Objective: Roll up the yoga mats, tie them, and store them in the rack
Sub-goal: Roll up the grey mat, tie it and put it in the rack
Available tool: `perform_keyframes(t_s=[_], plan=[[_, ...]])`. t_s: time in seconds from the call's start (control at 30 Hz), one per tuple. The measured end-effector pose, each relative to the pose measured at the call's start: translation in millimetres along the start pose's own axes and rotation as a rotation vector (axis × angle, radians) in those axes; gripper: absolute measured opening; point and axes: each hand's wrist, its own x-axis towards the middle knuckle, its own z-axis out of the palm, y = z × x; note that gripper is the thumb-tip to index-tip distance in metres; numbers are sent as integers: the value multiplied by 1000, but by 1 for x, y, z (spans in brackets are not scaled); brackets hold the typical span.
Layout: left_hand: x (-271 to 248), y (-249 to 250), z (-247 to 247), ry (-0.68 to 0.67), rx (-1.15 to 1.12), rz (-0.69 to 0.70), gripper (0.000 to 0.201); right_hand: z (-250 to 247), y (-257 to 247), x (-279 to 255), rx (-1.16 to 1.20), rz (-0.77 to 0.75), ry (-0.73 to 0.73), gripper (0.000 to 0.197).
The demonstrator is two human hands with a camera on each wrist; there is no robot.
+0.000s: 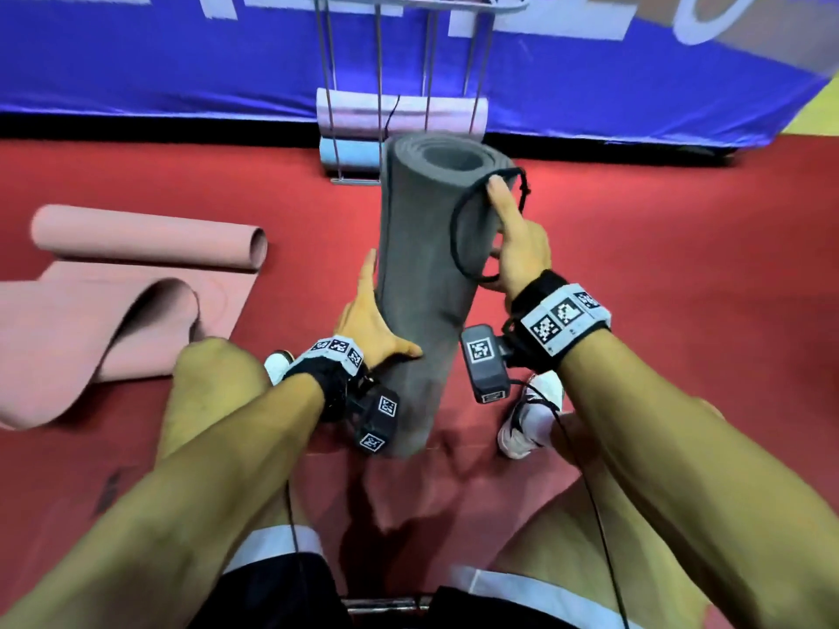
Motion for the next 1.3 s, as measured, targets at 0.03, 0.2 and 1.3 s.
perform_keyframes(t_s=[0.03,0.2,1.3], plan=[[0,-3,0,-7,28,-22,153,0,-1,-10,28,33,-52,84],[-6,-7,14,-84,-12,-85,117,9,28,-20,-142,105,-99,121],[31,90,-60,36,327,236,47,-20,-56,8,-619,-599,253,43]])
